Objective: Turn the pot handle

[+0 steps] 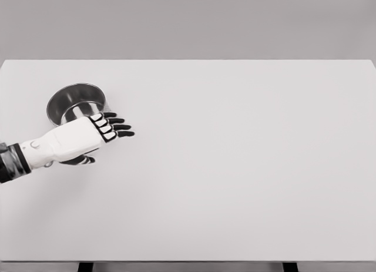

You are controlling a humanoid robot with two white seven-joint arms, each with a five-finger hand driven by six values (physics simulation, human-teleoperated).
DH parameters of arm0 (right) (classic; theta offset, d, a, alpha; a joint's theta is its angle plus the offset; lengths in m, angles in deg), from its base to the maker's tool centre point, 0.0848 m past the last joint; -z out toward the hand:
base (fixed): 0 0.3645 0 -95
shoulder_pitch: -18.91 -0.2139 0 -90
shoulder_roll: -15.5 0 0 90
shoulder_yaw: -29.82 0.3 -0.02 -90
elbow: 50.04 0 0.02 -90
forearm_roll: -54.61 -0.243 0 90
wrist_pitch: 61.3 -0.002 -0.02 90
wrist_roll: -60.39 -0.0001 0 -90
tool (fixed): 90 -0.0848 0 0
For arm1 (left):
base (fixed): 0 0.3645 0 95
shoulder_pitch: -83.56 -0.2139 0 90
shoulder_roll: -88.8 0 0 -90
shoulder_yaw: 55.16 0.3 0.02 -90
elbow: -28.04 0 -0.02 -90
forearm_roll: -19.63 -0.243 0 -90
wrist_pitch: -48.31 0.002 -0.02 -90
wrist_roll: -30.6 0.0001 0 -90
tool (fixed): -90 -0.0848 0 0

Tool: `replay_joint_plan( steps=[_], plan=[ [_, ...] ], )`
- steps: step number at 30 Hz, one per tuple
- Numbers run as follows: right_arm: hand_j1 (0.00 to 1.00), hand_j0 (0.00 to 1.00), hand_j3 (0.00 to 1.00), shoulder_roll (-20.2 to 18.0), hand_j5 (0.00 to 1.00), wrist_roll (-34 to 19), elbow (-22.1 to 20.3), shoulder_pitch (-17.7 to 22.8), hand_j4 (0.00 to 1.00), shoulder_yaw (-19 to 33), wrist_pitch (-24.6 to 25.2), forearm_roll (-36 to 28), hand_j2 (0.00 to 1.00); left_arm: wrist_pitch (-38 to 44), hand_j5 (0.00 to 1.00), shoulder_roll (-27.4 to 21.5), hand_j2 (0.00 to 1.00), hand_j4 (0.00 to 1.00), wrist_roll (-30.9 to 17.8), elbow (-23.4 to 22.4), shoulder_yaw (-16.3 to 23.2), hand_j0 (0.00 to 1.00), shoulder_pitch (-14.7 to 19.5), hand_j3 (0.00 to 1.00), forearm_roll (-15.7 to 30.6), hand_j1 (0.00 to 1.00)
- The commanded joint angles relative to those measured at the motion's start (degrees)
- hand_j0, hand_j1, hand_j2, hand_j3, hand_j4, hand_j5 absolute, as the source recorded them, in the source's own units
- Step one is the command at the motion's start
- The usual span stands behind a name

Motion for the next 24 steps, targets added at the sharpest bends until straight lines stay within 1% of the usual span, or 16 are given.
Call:
replay_joint_plan(
  steps=[1,3,5,7,9,11,14,15,17,22,24],
  plan=[
    [1.0,1.0,1.0,0.0,1.0,0.0,0.0,0.0,1.0,0.0,0.0,0.0,1.0,0.1,1.0,0.0,1.0,1.0,0.7,-1.8,-0.2,1.0,0.0,1.0,0.0,1.0],
    [1.0,1.0,1.0,0.0,1.0,0.0,0.0,0.0,1.0,0.0,0.0,0.0,1.0,0.1,1.0,-0.1,1.0,1.0,0.6,-2.1,-1.7,1.0,-0.1,1.0,-0.1,1.0],
    [1.0,1.0,1.0,0.0,1.0,0.0,0.0,0.0,1.0,0.0,0.0,0.0,1.0,0.1,1.0,-0.2,1.0,1.0,0.7,-2.5,-1.9,1.0,-0.1,1.0,-0.5,1.0],
    [1.0,1.0,1.0,0.0,1.0,0.0,0.0,0.0,1.0,0.0,0.0,0.0,1.0,0.1,1.0,-0.2,1.0,1.0,0.7,-4.2,-2.8,1.0,-0.1,1.0,-0.5,1.0],
    [1.0,1.0,1.0,0.0,1.0,0.0,0.0,0.0,1.0,0.0,0.0,0.0,1.0,0.1,1.0,-0.5,1.0,1.0,0.6,-4.3,-3.1,1.0,-0.1,1.0,-0.5,1.0],
    [1.0,1.0,1.0,0.0,1.0,0.0,0.0,0.0,1.0,0.0,0.0,0.0,1.0,0.1,1.0,-0.5,1.0,1.0,0.7,-5.5,-3.3,1.0,-0.1,1.0,-0.5,1.0],
    [1.0,1.0,1.0,0.0,1.0,0.0,0.0,0.0,1.0,0.0,0.0,0.0,1.0,0.1,1.0,-0.7,1.0,1.0,0.7,-6.4,-4.6,1.0,-0.6,1.0,-0.6,1.0],
    [1.0,1.0,1.0,0.0,1.0,0.0,0.0,0.0,1.0,0.0,0.0,0.0,1.0,0.1,1.0,-0.7,1.0,1.0,0.7,-6.5,-5.9,1.0,-1.7,1.0,-0.6,1.0],
    [1.0,1.0,1.0,0.0,1.0,0.0,0.0,0.0,1.0,0.0,0.0,0.0,1.0,0.1,1.0,-0.8,1.0,1.0,0.7,-7.7,-6.9,1.0,-2.0,1.0,-1.0,1.0],
    [1.0,1.0,1.0,0.0,1.0,0.0,0.0,0.0,1.0,0.0,0.0,0.0,1.0,0.1,1.0,-0.9,1.0,1.0,0.6,-7.9,-7.8,1.0,-2.5,1.0,-1.0,1.0],
    [1.0,1.0,1.0,0.0,1.0,0.0,0.0,0.0,1.0,0.0,0.0,0.0,1.0,0.1,1.0,-1.3,1.0,1.0,0.6,-8.1,-9.0,1.0,-2.5,1.0,-1.1,1.0]
  ],
)
